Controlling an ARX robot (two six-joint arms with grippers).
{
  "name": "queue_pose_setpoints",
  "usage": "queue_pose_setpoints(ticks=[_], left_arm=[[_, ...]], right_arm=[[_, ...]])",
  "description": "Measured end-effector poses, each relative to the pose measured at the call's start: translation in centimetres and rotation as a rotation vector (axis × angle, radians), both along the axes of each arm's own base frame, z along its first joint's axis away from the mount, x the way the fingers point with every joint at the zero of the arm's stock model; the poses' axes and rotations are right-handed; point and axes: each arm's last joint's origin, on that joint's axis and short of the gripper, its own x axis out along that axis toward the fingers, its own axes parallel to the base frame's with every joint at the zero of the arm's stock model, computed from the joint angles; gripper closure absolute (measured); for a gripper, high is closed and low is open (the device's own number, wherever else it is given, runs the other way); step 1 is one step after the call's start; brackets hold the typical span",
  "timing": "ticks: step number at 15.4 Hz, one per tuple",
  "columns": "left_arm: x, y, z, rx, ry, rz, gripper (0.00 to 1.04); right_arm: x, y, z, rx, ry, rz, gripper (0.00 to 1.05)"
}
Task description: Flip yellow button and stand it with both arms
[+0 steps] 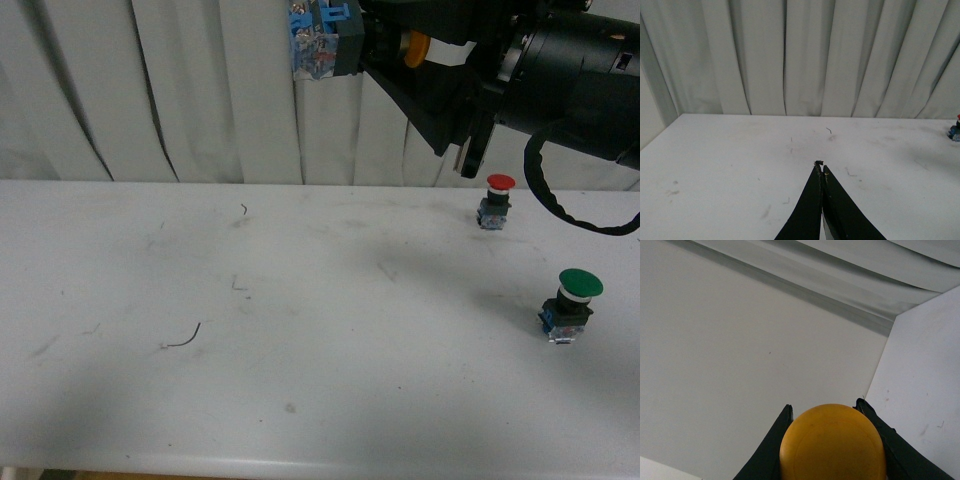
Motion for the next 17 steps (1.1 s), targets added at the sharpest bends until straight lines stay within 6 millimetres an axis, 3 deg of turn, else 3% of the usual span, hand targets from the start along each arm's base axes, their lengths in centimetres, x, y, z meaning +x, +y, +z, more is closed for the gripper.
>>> queue_pose_setpoints(ticks=[4, 5, 6, 15, 17], left_arm=[[-0.5, 0.0, -0.8, 0.0, -0.027, 0.0, 1.03], [-1.1, 0.0, -1.9, 0.0, 0.045, -0.001, 1.03], [-1.6, 0.0, -1.4, 0.0, -0.024, -0.002, 1.03], [-1.6, 0.0, -1.6, -0.001, -0.003, 0.001, 1.03], [-1.6, 0.0, -1.6, 0.0, -0.003, 0.001, 0.88]], right_arm=[[-0.3, 0.5, 0.0, -0.013, -0.019, 0.008, 0.7], [-0.4, 0.7, -0.1, -0.014, -0.021, 0.013, 0.7], [-0.4, 0.7, -0.1, -0.015, -0.022, 0.013, 0.7], [-0.9, 0.5, 0.0, -0.04, -0.059, 0.003, 0.7], [-1.3, 0.4, 0.7, -0.081, -0.161, -0.046, 0.7]])
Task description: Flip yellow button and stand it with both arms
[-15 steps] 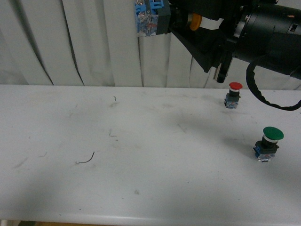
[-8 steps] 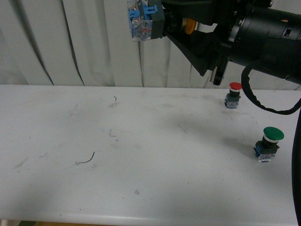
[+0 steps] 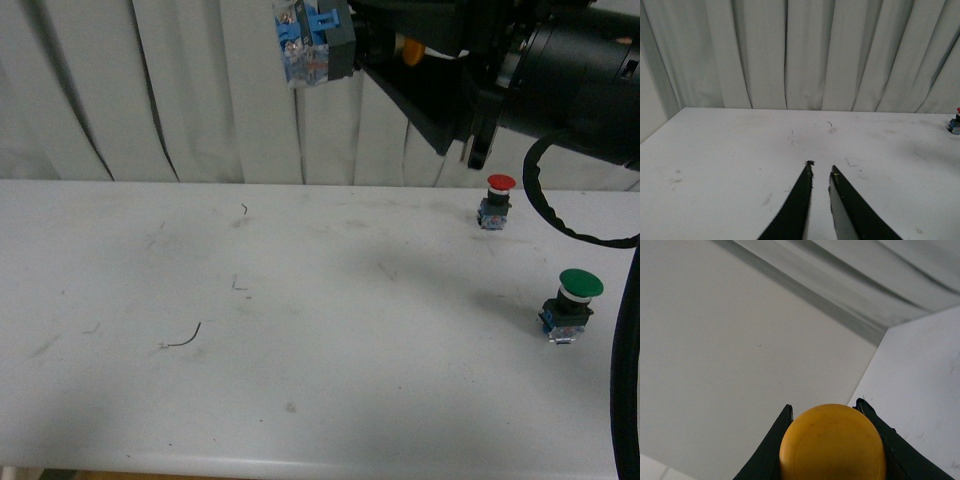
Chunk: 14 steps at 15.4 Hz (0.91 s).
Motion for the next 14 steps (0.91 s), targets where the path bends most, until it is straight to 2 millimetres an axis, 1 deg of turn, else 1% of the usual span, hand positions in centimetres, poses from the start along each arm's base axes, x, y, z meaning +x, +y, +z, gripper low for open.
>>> queue_pose_setpoints(ticks=[2, 3, 4, 5, 7, 8, 9, 12, 13, 14], left_arm=[[0.0, 0.0, 0.0, 0.0, 0.0, 0.0, 0.71], [0.0, 0.0, 0.0, 0.0, 0.0, 0.0, 0.41], [0.0, 0.0, 0.0, 0.0, 0.0, 0.0, 0.07], [0.0, 0.0, 0.0, 0.0, 0.0, 0.0, 0.07], [0.0, 0.0, 0.0, 0.0, 0.0, 0.0, 0.07], [0.0, 0.0, 0.0, 0.0, 0.0, 0.0, 0.07], [0.0, 0.0, 0.0, 0.0, 0.0, 0.0, 0.07], [0.0, 0.0, 0.0, 0.0, 0.0, 0.0, 0.07], [0.0, 0.0, 0.0, 0.0, 0.0, 0.0, 0.07], [0.0, 0.0, 0.0, 0.0, 0.0, 0.0, 0.07]], right_arm=[[-0.3, -0.3, 1.9, -0.065, -0.166, -0.105, 0.7], [0.9, -1.4, 2.9, -0.344, -0.277, -0.322, 0.7], [3.0, -4.6, 0.3, -0.74, -0.233, -0.584, 0.7], [3.6, -6.0, 0.3, -0.868, -0.233, -0.669, 0.7], [4.4, -8.0, 1.0, -0.987, -0.248, -0.757, 0.7], [4.6, -8.5, 1.1, -1.011, -0.238, -0.77, 0.7], [4.9, -9.0, 0.8, -1.044, -0.212, -0.771, 0.7], [6.8, -11.0, -1.1, -1.155, -0.051, -0.773, 0.7], [7.7, -11.9, -1.5, -1.188, 0.002, -0.804, 0.7], [8.4, -12.4, -1.9, -1.212, 0.048, -0.822, 0.7]])
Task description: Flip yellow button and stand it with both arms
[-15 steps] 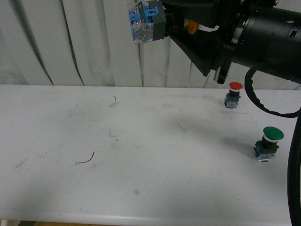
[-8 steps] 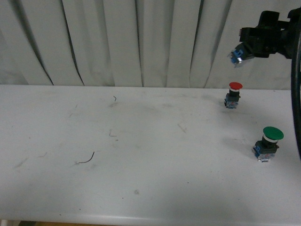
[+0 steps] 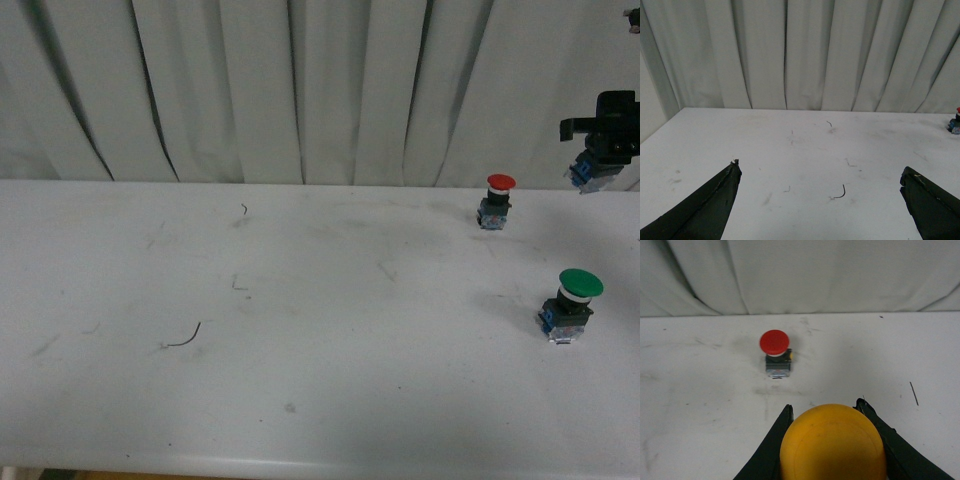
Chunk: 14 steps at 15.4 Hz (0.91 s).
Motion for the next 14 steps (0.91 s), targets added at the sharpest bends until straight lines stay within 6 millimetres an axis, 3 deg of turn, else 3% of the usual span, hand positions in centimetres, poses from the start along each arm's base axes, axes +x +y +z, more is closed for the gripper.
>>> queue_pose_setpoints(ticks=[5, 10, 14], left_arm=[[0.0, 0.0, 0.0, 0.0, 0.0, 0.0, 0.07], [0.0, 0.0, 0.0, 0.0, 0.0, 0.0, 0.07], [0.0, 0.0, 0.0, 0.0, 0.0, 0.0, 0.07]], right_arm=[[3.0, 0.2, -3.1, 0.027, 0.14, -0.124, 0.7], [4.3, 4.0, -6.1, 0.087, 0.25, -0.125, 0.7], [5.2, 5.8, -6.7, 0.093, 0.266, -0.119, 0.7]])
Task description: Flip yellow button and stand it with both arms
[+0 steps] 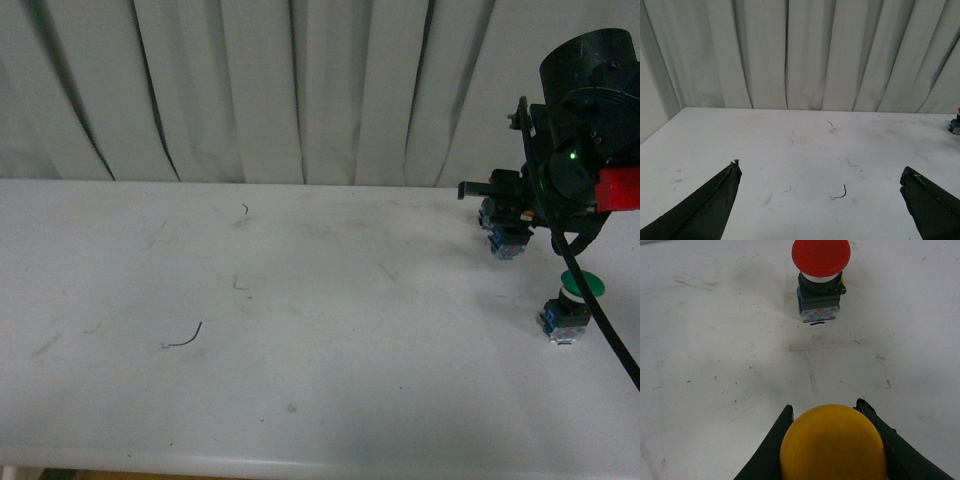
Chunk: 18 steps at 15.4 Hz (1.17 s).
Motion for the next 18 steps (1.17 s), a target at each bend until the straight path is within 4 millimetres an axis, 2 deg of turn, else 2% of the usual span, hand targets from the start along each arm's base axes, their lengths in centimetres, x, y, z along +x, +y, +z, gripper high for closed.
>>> queue_pose_setpoints(ticks=[4, 6, 8, 13, 18], left_arm=[[0.0, 0.0, 0.0, 0.0, 0.0, 0.0, 0.07], [0.0, 0.0, 0.0, 0.0, 0.0, 0.0, 0.07], [0.0, 0.0, 0.0, 0.0, 0.0, 0.0, 0.07], [0.0, 0.0, 0.0, 0.0, 0.0, 0.0, 0.07], [0.0, 0.0, 0.0, 0.0, 0.0, 0.0, 0.07]], right_arm=[[0.4, -0.8, -0.5, -0.026, 0.016, -0.044, 0.7], [0.8, -2.4, -1.7, -0.043, 0.048, -0.094, 0.7], [1.0, -2.8, -1.8, -0.043, 0.055, -0.1, 0.7], [1.2, -2.7, -1.5, -0.044, 0.044, -0.101, 0.7], [1.3, -2.0, -2.6, -0.059, 0.046, -0.099, 0.7]])
